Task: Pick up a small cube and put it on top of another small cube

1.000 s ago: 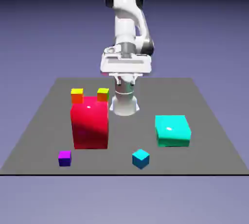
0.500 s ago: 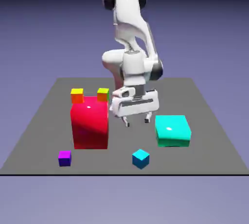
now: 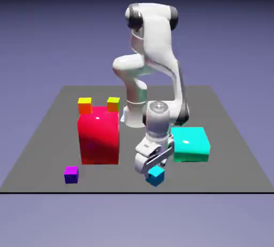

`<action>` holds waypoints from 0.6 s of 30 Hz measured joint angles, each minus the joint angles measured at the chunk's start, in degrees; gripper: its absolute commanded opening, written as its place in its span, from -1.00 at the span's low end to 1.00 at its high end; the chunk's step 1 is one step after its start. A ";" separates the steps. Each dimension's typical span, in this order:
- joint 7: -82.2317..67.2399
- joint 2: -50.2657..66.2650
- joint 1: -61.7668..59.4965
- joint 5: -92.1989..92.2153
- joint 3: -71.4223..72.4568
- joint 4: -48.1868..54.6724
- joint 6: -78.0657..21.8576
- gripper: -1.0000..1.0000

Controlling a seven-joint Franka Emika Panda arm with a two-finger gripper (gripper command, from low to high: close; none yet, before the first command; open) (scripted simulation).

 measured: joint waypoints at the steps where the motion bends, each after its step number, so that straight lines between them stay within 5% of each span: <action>1: 0.00 0.00 0.00 0.00 0.00 0.00 0.00 -1.00; 7: 3.81 -10.37 4.45 -5.16 -5.53 -2.03 -8.33 -1.00; 18: 30.77 -6.98 -13.19 4.05 -25.00 9.48 -20.80 -1.00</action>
